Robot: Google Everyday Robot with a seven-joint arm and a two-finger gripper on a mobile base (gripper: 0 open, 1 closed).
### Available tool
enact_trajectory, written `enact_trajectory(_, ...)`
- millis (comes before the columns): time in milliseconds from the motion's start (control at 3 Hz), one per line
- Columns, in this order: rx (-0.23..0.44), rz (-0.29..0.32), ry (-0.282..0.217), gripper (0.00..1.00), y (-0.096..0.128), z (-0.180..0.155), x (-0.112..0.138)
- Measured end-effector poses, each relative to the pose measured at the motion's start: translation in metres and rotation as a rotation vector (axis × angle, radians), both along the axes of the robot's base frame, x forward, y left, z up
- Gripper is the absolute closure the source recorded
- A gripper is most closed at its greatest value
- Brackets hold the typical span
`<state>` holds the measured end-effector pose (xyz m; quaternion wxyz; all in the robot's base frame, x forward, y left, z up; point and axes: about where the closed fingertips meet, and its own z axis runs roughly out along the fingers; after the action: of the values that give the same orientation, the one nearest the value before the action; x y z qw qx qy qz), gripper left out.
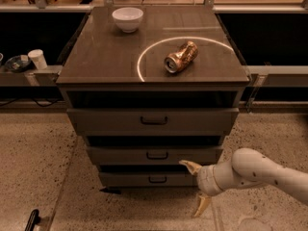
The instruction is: Open bottom drawer
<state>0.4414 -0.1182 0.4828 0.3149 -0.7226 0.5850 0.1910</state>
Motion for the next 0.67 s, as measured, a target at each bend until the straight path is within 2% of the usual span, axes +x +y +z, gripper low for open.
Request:
enact_trajectory(333,-0.006,0.031,0.020,0.00,0.006,-0.014,0.004)
enact_trajectory(667,-0.049,0.030,0.061,0.00,0.009,-0.076,0.012)
